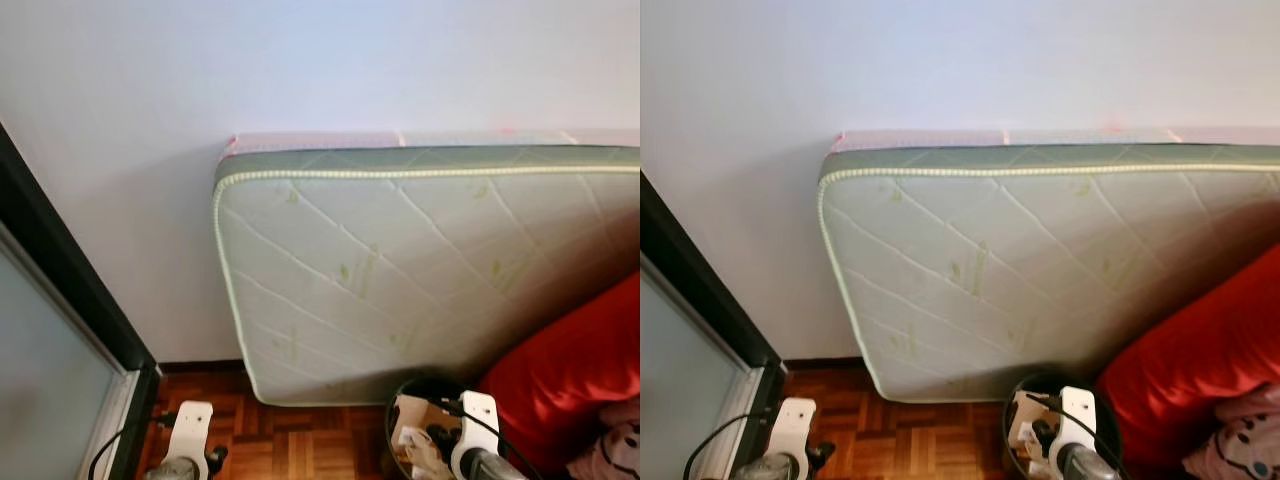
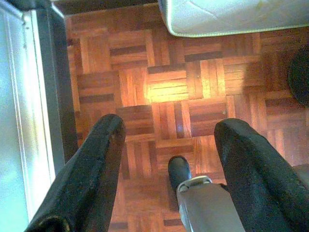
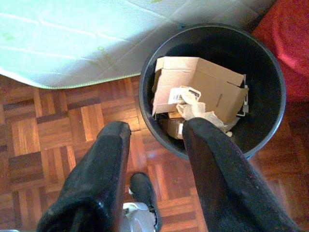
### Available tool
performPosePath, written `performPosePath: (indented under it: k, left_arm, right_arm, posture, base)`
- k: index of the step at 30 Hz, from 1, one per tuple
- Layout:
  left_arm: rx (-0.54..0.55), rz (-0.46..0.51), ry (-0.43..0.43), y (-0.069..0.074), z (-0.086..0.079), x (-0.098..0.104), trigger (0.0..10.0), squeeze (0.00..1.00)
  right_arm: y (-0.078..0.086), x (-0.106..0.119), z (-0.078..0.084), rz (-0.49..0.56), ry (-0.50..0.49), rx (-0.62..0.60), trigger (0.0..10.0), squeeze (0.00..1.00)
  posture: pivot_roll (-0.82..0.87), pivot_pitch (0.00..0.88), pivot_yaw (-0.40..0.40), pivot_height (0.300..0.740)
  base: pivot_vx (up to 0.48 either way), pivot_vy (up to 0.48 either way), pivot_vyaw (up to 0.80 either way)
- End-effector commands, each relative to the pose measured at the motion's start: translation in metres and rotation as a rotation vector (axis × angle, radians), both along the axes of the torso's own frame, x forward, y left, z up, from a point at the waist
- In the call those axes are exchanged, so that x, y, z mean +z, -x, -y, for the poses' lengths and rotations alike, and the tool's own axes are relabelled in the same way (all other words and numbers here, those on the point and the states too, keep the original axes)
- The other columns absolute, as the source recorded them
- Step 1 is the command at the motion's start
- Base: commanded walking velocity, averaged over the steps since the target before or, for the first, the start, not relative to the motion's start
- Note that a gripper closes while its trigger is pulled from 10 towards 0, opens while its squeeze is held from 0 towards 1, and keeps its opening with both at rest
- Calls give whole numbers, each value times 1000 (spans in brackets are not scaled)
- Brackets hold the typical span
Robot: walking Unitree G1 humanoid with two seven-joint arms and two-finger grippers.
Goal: Clean up the room
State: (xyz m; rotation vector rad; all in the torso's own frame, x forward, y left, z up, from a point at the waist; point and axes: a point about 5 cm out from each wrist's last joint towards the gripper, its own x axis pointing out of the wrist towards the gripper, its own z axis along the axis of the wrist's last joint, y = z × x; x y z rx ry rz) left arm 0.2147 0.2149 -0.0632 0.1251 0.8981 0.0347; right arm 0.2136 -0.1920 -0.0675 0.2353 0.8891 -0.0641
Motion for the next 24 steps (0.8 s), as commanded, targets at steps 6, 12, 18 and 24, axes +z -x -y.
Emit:
performPosePath:
  k: [6, 12, 18, 24]
  left_arm:
    - [-4, -12, -8, 3, 0, -2, 10000, 0]
    - [-3, -11, -7, 3, 0, -2, 10000, 0]
    - [-1, -9, -7, 2, 0, -1, 10000, 0]
    - [6, -4, -9, 1, -1, -1, 10000, 0]
  right_arm:
    - [1, -1, 2, -9, 5, -7, 10000, 0]
    - [1, 0, 1, -7, 5, -8, 10000, 0]
    - [-6, 6, 5, 92, 56, -41, 10000, 0]
    - [-15, 16, 7, 223, 125, 12, 10000, 0]
  posture:
    - [2, 0, -46, 740]
    - [1, 0, -44, 740]
    - [2, 0, -43, 740]
    - [-8, 0, -44, 740]
  base:
    - [0, 0, -775]
    - [0, 0, -775]
    - [0, 0, -258]
    - [0, 0, 0]
